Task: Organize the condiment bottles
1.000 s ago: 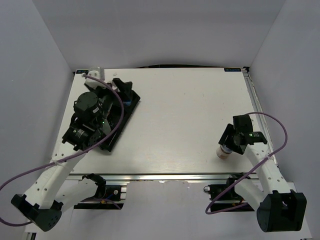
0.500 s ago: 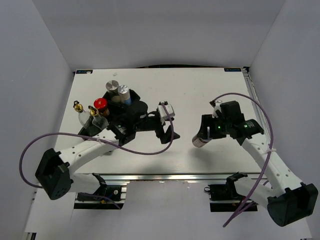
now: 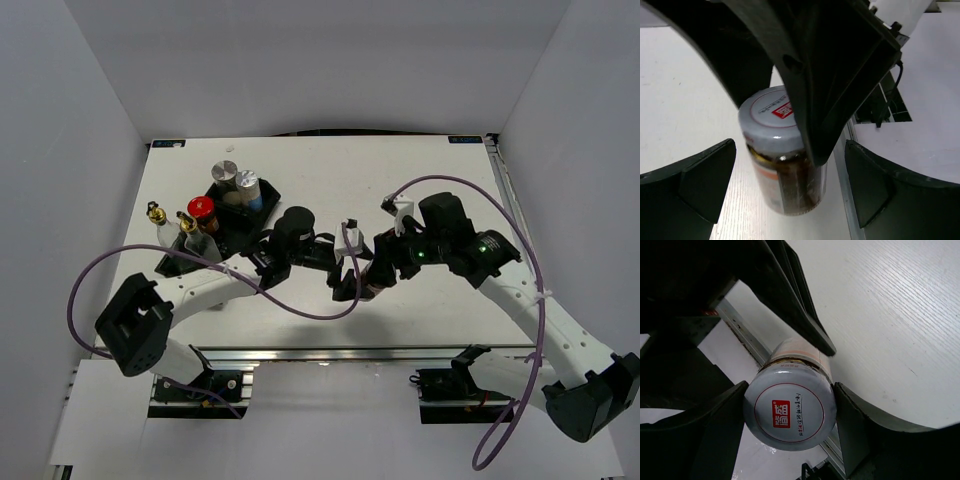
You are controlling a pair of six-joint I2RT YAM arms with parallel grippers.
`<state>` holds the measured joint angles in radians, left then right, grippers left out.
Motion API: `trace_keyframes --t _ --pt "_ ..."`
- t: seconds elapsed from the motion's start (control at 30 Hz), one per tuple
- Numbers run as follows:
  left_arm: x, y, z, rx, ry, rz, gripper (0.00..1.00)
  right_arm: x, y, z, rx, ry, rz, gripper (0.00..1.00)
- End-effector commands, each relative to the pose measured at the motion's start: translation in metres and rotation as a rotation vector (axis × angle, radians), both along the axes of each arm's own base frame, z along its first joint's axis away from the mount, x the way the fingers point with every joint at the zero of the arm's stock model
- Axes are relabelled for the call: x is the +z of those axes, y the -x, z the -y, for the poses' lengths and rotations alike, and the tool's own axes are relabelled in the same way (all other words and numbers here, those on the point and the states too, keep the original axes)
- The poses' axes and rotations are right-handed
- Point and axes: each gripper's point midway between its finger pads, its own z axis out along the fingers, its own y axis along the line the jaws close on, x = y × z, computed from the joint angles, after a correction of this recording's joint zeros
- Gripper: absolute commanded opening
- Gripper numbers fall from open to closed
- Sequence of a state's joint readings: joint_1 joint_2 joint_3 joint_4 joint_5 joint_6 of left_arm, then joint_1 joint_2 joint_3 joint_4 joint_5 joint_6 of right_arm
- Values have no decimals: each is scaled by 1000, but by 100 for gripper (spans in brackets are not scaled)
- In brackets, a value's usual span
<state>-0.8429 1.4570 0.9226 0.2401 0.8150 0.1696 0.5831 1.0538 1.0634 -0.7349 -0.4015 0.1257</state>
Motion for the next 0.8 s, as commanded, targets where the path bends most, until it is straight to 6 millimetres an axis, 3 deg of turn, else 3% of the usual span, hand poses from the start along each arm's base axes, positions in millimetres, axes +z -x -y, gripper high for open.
trace_keyframes --t 0.0,0.23,0.3,0.33,0.43,0.6,0.63,0.7,0.73,0.77 --pt "7 16 4 -99 44 26 98 60 -6 -22 73 -151 157 6" --pt "2 19 12 -117 30 -20 95 78 -3 -29 111 -178 195 4" --pt "6 16 16 -99 39 -38 85 76 -2 -30 117 -164 185 4" --pt "7 15 17 -93 43 -44 69 74 -2 -30 121 -152 188 4" --pt "11 9 21 -60 58 -73 43 65 -4 -28 109 -112 181 5" --pt "11 3 27 -42 54 -103 53 57 -6 -28 105 -79 172 8" --pt "12 2 28 -42 58 -99 49 56 -7 -28 104 -77 172 19" --pt "14 2 30 -36 70 -131 35 56 -8 -28 93 -71 170 27" --pt "15 1 30 -29 74 -129 27 59 -10 -28 86 -74 176 42" --pt "15 -1 31 -21 77 -131 13 59 -11 -27 73 -74 173 49"
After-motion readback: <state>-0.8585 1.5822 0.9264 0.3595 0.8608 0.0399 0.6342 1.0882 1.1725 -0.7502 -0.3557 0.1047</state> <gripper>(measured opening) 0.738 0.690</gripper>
